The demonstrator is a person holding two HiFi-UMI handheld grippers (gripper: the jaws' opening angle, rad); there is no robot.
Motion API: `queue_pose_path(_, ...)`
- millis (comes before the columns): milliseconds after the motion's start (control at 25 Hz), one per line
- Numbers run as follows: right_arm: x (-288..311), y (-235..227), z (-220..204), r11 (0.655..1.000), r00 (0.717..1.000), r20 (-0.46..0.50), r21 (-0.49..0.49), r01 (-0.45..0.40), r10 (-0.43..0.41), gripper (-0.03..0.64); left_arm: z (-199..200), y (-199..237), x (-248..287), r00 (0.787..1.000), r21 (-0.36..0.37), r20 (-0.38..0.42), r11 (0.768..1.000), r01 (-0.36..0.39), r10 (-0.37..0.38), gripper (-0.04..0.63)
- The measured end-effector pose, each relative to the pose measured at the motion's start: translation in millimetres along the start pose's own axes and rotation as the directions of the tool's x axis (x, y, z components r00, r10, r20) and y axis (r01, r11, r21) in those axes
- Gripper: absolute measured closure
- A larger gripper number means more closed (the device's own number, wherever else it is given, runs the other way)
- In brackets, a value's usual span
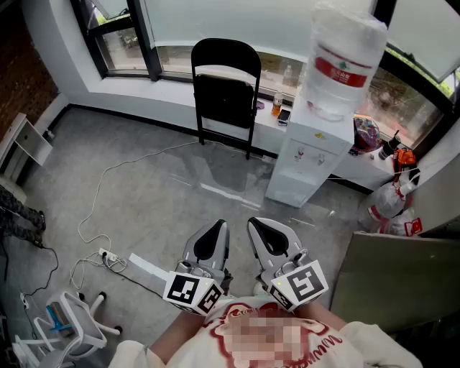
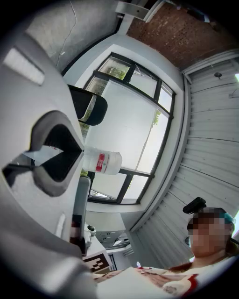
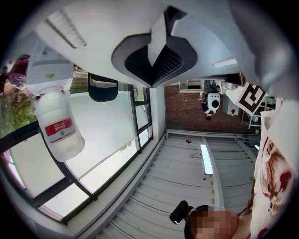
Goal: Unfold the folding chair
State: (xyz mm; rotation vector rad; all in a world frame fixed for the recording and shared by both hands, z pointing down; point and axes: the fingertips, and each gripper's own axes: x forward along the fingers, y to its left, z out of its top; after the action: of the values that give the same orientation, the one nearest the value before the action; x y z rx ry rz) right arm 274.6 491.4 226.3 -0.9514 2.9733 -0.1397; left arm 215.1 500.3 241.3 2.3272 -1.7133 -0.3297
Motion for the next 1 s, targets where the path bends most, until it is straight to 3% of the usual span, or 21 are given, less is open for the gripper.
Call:
queue_pose_path(560,2.6,8.9,0.4,1.000,1.000,0.001,-0.021,0.016,-0.016,0.594,7.1,4.8,-6.6,1.000,0.008,-0.005,1.000,0.015,-0.015,0.595)
queue_pose_path(1000,17.4,30.4,-3.9,1.000,0.999,0.029,0.009,0.025,-0.025,0.594,15.3,34.3,-30.4,1.000,-0.008,0.013,1.000,-0.007,0.007,0.595)
